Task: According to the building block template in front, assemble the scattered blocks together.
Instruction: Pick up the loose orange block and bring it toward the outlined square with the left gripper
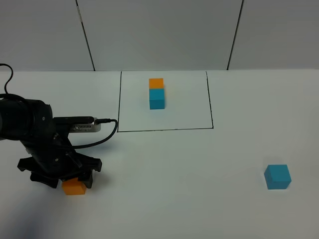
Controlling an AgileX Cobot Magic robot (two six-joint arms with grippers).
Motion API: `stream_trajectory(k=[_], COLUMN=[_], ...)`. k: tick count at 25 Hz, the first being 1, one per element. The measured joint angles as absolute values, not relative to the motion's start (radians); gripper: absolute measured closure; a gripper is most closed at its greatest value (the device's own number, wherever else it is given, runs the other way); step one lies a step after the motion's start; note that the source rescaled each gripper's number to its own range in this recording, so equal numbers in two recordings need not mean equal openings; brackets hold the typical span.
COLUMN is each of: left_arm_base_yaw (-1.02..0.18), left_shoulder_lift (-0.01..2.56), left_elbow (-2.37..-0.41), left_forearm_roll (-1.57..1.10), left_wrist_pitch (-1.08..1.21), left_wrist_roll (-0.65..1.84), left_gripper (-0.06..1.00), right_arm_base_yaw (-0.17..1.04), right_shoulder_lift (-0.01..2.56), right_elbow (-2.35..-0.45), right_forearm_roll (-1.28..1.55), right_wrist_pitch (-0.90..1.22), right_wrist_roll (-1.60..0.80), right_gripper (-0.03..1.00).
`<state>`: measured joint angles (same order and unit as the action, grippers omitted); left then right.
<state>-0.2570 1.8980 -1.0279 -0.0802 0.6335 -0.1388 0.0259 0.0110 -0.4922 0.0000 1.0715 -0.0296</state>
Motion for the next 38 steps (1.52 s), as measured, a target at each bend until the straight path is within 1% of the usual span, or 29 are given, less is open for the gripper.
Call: stream_trajectory(k=[2,3,5,6,8,11,14,18,20,23,27,29,32,38], left_arm_base_yaw=[-0.257,-0.257,-0.257,-0.257,-0.257,-0.264,-0.304,-0.405,-0.458,-0.511,-0.549,-0.563,-0.584,-0.595], left_shoulder_lift=[1.898,1.898,1.898,1.898,1.899,1.9,1.901,1.927,1.982,2.092,2.231,2.279,2.333,2.4], left_elbow=[-1.028,-1.028,-1.029,-1.036,-1.064,-1.151,-1.272,-1.435,-1.544,-1.716,-1.929,-1.998,-2.051,-2.053], left_forearm_roll=[-0.08,-0.08,-0.08,-0.08,-0.075,-0.054,-0.028,-0.015,-0.016,0.006,0.031,0.031,0.03,0.031], left_wrist_pitch=[0.617,0.61,0.605,0.608,0.622,0.676,0.742,0.769,0.808,0.92,1.077,1.126,1.173,1.189], left_wrist_roll=[-0.14,-0.14,-0.141,-0.141,-0.132,-0.044,0.169,0.49,0.583,0.642,0.709,0.758,0.831,0.914], left_gripper=[0.47,0.61,0.94,0.93,0.93,0.93,0.93,0.93,0.93,0.93,0.93,0.93,0.93,0.93], right_arm_base_yaw=[0.026,0.026,0.026,0.026,0.026,0.026,0.026,0.026,0.026,0.026,0.026,0.026,0.026,0.026], right_shoulder_lift=[0.011,0.011,0.011,0.011,0.011,0.011,0.011,0.011,0.011,0.011,0.011,0.011,0.011,0.011], right_elbow=[-0.492,-0.492,-0.492,-0.492,-0.492,-0.492,-0.492,-0.492,-0.492,-0.492,-0.492,-0.492,-0.492,-0.492], right_forearm_roll=[0.0,0.0,0.0,0.0,0.0,0.0,0.0,0.0,0.0,0.0,0.0,0.0,0.0,0.0], right_wrist_pitch=[1.072,1.072,1.072,1.072,1.072,1.072,1.072,1.072,1.072,1.072,1.072,1.072,1.072,1.072], right_wrist_roll=[-0.03,-0.03,-0.03,-0.03,-0.03,-0.03,-0.03,-0.03,-0.03,-0.03,-0.03,-0.03,-0.03,-0.03], right_gripper=[0.24,0.24,0.24,0.24,0.24,0.24,0.24,0.24,0.24,0.24,0.24,0.24,0.24,0.24])
